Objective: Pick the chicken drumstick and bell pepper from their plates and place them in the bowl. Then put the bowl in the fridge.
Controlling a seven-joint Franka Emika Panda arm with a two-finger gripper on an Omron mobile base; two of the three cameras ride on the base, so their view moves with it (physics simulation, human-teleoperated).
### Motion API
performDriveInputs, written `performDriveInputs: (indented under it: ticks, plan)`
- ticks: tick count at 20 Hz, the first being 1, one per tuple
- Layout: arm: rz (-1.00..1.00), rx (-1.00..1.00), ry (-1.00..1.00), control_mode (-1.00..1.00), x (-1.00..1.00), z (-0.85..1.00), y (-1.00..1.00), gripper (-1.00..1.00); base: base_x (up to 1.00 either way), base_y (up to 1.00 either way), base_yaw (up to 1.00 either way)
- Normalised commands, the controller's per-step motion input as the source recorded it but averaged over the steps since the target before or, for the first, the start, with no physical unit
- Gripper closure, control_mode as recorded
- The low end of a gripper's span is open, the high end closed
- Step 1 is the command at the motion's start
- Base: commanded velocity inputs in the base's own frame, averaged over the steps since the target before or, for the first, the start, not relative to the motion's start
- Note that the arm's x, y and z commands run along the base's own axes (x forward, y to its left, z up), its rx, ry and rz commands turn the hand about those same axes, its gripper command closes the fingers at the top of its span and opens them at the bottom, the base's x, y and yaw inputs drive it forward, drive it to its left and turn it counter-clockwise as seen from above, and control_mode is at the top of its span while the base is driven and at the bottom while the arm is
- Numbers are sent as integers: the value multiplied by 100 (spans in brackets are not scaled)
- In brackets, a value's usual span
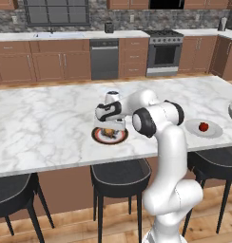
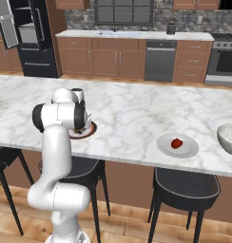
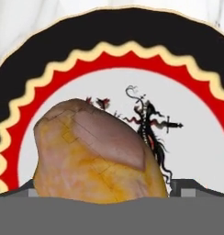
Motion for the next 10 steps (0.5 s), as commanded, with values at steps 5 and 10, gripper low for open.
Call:
performDriveInputs:
  ticks: [5, 10]
  plan:
    - [4, 0, -1, -100, 0, -25, 10, 100, 0, 0, 0]
    - [4, 0, 0, -100, -12, -2, 0, 100, 0, 0, 0]
